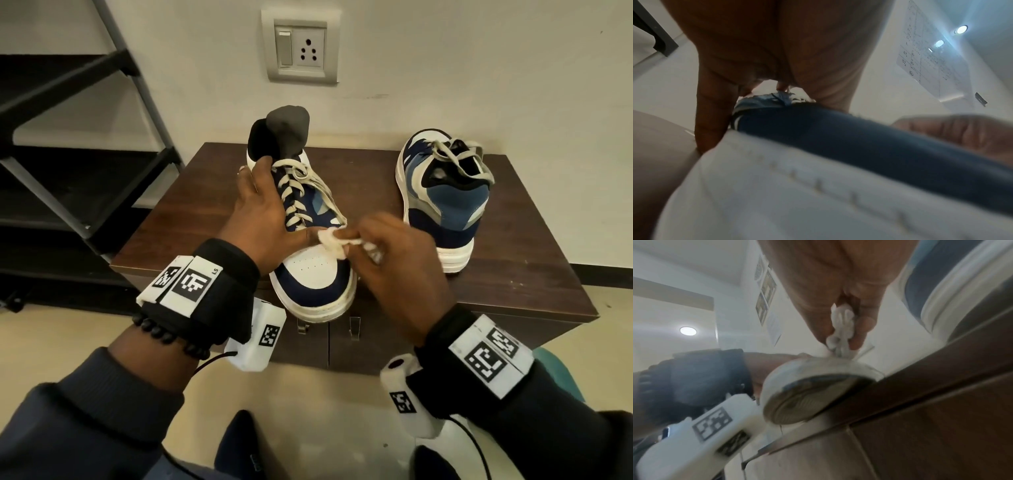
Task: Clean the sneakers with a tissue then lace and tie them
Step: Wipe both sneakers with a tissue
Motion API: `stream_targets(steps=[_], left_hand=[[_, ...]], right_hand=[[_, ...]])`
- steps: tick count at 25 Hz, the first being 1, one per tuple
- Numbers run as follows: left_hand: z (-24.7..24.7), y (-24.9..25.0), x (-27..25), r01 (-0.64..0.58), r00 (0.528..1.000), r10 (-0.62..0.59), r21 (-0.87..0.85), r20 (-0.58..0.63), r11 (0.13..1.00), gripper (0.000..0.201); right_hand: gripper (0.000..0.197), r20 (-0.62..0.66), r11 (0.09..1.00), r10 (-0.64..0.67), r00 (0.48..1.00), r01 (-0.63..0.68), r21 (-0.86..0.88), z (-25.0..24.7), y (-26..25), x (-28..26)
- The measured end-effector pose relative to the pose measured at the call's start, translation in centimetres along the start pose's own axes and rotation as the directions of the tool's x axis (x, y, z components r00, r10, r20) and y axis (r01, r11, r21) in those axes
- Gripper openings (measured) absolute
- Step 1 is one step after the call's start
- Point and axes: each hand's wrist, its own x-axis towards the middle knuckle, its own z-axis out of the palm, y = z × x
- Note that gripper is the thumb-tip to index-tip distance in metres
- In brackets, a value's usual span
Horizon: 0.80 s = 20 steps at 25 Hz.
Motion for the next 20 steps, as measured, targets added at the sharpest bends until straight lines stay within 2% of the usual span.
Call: stream_targets(steps=[4,5,7,9,11,13,15,17,18,20], left_hand=[[-0.4,-0.6,-0.1,0.014,0.999,-0.01,-0.081,0.052,0.997,0.124],[-0.7,-0.7,-0.1,0.008,0.998,-0.003,-0.08,0.065,0.997,0.122],[-1.3,-0.6,-0.1,-0.014,0.995,0.021,-0.066,0.101,0.998,0.118],[-2.0,-0.5,-0.4,-0.032,0.991,0.037,-0.038,0.127,0.999,0.111],[-2.5,-0.4,-0.6,-0.034,0.988,0.038,-0.027,0.149,0.999,0.108],[-2.9,-0.5,-0.8,-0.03,0.986,0.035,-0.032,0.162,0.999,0.109],[-3.0,-0.6,-0.7,-0.035,0.984,0.04,-0.028,0.172,0.999,0.109],[-3.0,-0.6,-0.8,-0.042,0.984,0.048,-0.033,0.173,0.999,0.108],[-3.0,-0.6,-0.9,-0.046,0.985,0.052,-0.038,0.166,0.998,0.108],[-2.9,-0.6,-0.9,-0.043,0.985,0.051,-0.055,0.163,0.998,0.108]], right_hand=[[0.019,0.067,0.983,0.126,0.99,-0.115,-0.141,0.1,0.1,0.0],[0.019,0.035,0.983,0.125,0.991,-0.119,-0.138,-0.3,0.2,0.1],[0.018,0.002,0.997,0.023,1.0,-0.023,-0.074,-0.3,-0.4,0.2],[0.021,0.08,0.998,-0.05,0.996,0.053,-0.03,0.6,-1.1,-0.3],[0.021,0.109,0.998,0.021,0.994,-0.014,-0.067,0.5,-0.5,-0.6],[0.019,0.069,0.989,0.115,0.991,-0.107,-0.106,-0.2,0.1,0.0],[0.021,0.033,0.997,0.035,0.999,-0.033,-0.073,-0.2,-0.6,1.1],[0.023,0.118,0.994,-0.072,0.99,0.08,-0.071,0.9,-1.8,1.6],[0.023,0.145,0.993,-0.078,0.986,0.09,-0.078,1.4,-2.0,1.6],[0.021,0.119,0.995,0.008,0.993,0.004,-0.098,1.3,-1.0,1.2]])
